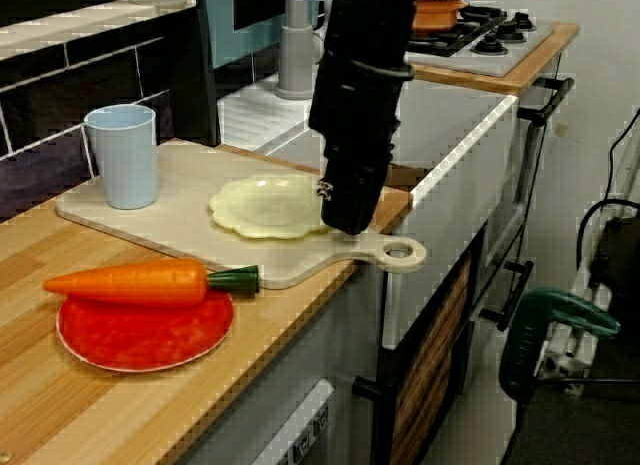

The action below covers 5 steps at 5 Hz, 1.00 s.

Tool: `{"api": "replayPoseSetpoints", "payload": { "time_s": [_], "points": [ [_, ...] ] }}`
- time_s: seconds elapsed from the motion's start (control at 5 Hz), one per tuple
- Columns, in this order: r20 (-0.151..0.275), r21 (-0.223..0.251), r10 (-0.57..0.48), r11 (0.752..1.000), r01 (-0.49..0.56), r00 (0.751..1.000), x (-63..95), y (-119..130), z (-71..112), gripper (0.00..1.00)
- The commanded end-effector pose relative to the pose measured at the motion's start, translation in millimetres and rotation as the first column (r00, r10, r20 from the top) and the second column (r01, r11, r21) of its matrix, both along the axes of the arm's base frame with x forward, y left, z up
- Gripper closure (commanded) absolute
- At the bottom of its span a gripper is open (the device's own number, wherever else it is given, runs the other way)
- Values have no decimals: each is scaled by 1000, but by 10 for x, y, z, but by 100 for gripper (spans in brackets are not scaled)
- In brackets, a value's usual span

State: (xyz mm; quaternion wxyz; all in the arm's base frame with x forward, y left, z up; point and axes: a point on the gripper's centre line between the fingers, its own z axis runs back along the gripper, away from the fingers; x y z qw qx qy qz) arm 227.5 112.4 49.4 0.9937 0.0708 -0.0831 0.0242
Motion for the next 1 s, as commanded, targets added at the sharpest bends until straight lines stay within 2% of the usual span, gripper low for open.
{"api": "replayPoseSetpoints", "payload": {
  "time_s": [0.0,0.6,0.8],
  "points": [
    [29,34,-1,999,0,1000,37,22,-9,100],
    [31,45,6,999,-7,1000,53,-16,-76,100],
    [31,44,26,999,-27,999,151,-19,-85,100]
  ]
}}
